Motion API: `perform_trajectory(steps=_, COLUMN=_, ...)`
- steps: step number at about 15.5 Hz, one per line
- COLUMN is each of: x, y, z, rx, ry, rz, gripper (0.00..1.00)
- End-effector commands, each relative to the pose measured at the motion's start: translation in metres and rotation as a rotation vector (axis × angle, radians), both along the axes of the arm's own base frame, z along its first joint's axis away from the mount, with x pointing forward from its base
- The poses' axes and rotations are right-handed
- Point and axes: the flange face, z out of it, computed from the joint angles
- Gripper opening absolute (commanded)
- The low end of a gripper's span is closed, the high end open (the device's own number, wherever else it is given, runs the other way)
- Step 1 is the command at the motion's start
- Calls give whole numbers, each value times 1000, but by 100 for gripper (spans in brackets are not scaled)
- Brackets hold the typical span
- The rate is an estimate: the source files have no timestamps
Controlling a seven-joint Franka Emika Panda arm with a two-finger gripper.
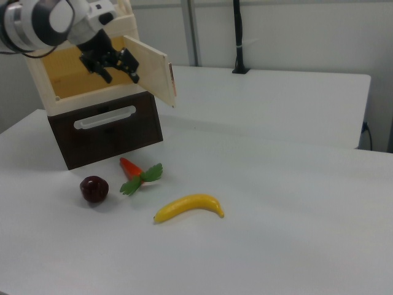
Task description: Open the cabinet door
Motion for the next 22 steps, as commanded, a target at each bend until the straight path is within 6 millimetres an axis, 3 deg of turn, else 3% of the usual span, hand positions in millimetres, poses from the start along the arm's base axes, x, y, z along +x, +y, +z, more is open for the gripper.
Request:
perform_trajectory(steps=1, x=22, y=-28, z=-15, rx=6, ry=-95, rz=-44, gripper=100)
perform_trajectory(steps=6, x=38, y=-48, z=-27, rx=15, ry=-161, rz=-64, gripper=100)
perform_trajectory(steps=10, x=35, y=-55, z=-39, rx=1, ry=-113, rz=-66, gripper=100)
perform_trajectory(steps=16, x=11, y=-64, z=-69, rx=-57, ry=153, rz=-28, gripper=100)
perform_trajectory(steps=22, x=-38, y=-92, z=-64, rx=-66, ry=354, rz=-60, gripper=100)
